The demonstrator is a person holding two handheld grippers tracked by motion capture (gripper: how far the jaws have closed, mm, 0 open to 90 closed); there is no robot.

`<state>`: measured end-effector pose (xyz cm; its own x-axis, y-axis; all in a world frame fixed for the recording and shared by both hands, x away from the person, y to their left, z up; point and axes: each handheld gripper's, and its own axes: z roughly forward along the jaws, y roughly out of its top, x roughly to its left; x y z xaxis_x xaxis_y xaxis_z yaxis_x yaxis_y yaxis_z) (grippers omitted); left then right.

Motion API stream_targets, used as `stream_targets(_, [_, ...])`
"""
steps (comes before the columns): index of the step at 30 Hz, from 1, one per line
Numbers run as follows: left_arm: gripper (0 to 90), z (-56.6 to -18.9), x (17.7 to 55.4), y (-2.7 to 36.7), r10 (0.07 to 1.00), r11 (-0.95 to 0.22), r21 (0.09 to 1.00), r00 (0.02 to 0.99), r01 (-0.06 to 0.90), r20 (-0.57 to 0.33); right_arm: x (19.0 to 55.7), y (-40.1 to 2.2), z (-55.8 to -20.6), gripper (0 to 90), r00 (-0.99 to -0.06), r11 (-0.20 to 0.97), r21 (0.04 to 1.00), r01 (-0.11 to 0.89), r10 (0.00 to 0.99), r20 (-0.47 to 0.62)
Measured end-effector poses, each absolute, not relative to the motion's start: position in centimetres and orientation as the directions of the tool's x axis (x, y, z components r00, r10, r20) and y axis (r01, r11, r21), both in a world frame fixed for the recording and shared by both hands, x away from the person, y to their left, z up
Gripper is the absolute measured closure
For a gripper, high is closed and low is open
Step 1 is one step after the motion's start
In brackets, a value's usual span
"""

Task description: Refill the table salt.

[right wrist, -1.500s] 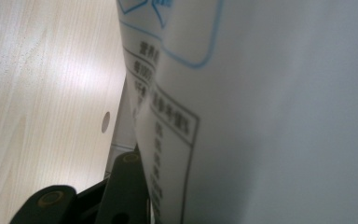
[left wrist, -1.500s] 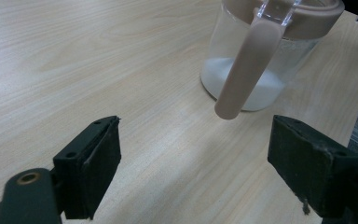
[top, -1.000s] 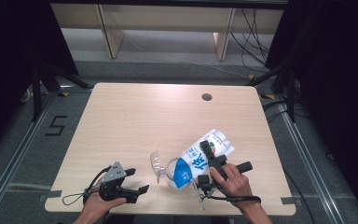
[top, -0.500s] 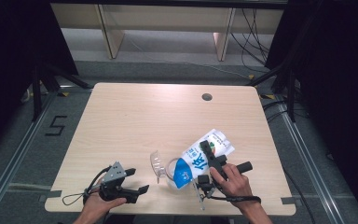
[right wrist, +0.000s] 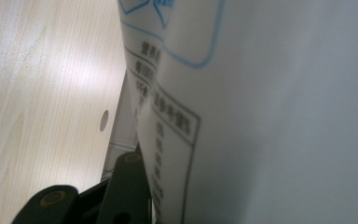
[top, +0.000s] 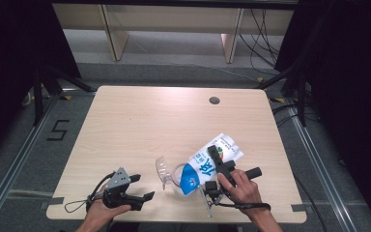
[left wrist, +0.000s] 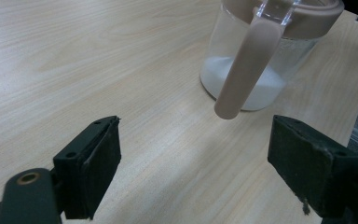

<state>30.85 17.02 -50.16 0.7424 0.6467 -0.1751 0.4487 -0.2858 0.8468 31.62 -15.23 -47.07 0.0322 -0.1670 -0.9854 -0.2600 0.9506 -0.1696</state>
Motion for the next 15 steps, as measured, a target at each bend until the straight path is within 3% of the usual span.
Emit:
stream_targets(1, [16.7,-50.16,30.83,17.01,0.648,-0.284,0.846,0.741,0.451,-0.178,31.7,-15.08,-46.73,64.9,0.054,0.936,-0.219,-0.277,-0.212,-0.976])
stream_targets(2, [16.7,-50.16,30.85,17.02,0.647,-0.286,0.847,0.742,0.449,-0.175,31.65,-15.19,-47.02,65.0,0.039,0.947,-0.181,-0.267,-0.177,-0.984])
stream_targets(6, [16.7,-50.17,30.85,17.01,0.646,-0.286,0.847,0.742,0.449,-0.176,31.64,-15.14,-47.01,65.2,0.039,0.945,-0.184,-0.269,-0.181,-0.983])
stream_targets(8, [16.7,-50.17,30.86,17.01,0.647,-0.286,0.847,0.742,0.449,-0.175,31.66,-15.01,-46.67,65.4,0.057,0.933,-0.232,-0.276,-0.225,-0.973])
stream_targets(9, [16.7,-50.17,30.86,17.01,0.647,-0.286,0.846,0.742,0.449,-0.175,31.65,-15.15,-47.01,65.4,0.039,0.945,-0.185,-0.27,-0.181,-0.983])
stream_targets(15, [16.7,-50.16,30.87,17.05,0.646,-0.291,0.845,0.744,0.448,-0.172,31.64,-15.19,-47.02,65.5,0.04,0.946,-0.186,-0.266,-0.182,-0.983])
